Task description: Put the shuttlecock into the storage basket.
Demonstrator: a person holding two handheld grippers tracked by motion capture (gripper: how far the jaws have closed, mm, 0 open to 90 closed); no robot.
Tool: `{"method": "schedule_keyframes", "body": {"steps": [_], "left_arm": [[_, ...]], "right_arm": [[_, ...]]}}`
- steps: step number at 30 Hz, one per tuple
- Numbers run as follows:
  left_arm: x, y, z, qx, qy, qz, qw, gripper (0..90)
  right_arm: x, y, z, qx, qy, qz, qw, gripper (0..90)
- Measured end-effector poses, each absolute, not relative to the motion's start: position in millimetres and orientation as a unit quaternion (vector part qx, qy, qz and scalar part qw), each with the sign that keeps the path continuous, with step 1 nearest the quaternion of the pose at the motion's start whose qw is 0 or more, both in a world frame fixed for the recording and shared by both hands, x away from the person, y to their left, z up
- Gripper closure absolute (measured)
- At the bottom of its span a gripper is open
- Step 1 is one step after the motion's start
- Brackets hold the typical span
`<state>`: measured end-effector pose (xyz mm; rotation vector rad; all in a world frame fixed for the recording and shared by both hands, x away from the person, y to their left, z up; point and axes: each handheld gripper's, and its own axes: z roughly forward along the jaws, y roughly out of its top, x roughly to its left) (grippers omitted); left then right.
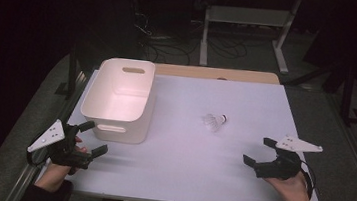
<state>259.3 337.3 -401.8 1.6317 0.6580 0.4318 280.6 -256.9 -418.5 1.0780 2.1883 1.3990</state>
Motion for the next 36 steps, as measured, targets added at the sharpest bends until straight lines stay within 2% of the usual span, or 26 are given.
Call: {"method": "schedule_keyframes", "body": {"steps": [36], "left_arm": [[257.4, 338.6, -400.9, 0.711, 0.280, 0.190, 0.616, 0.0]], "right_arm": [[284.6, -255.8, -408.8, 0.379, 0.780, 0.474, 0.155, 0.0]]}}
